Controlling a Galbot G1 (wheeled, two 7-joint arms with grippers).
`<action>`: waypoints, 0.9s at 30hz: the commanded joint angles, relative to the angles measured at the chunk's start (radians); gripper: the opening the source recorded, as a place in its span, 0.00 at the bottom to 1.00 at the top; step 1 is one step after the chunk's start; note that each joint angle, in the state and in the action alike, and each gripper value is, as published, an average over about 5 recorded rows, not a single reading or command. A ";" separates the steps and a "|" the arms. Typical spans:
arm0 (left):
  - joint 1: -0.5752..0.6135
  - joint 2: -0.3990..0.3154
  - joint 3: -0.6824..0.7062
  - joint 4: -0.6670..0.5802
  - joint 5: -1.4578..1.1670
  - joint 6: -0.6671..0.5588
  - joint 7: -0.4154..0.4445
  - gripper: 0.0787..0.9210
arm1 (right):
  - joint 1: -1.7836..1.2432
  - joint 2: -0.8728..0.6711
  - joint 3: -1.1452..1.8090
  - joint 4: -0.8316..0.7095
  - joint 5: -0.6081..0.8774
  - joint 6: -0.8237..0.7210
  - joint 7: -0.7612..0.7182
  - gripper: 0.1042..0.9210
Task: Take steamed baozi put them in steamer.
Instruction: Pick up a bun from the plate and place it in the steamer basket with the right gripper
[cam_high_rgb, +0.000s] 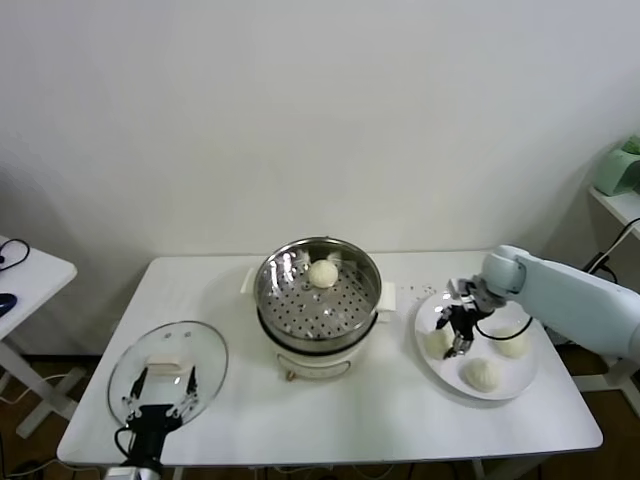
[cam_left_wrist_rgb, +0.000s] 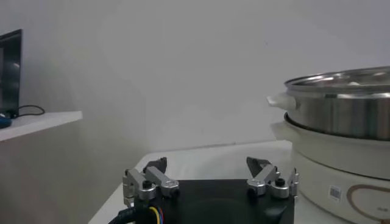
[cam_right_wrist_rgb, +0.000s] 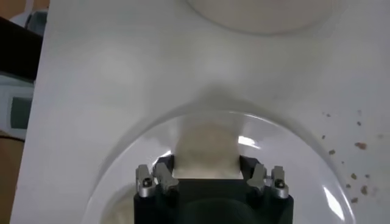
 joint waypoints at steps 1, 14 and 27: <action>-0.002 -0.001 0.003 -0.004 0.000 0.002 0.000 0.88 | 0.187 -0.007 -0.086 0.005 0.150 -0.013 -0.001 0.72; -0.006 0.004 0.021 -0.015 0.008 0.004 0.002 0.88 | 0.590 0.154 -0.289 -0.004 0.569 -0.047 0.002 0.73; 0.002 -0.005 0.042 -0.052 0.057 0.001 0.001 0.88 | 0.439 0.506 -0.235 -0.068 0.655 -0.092 0.058 0.73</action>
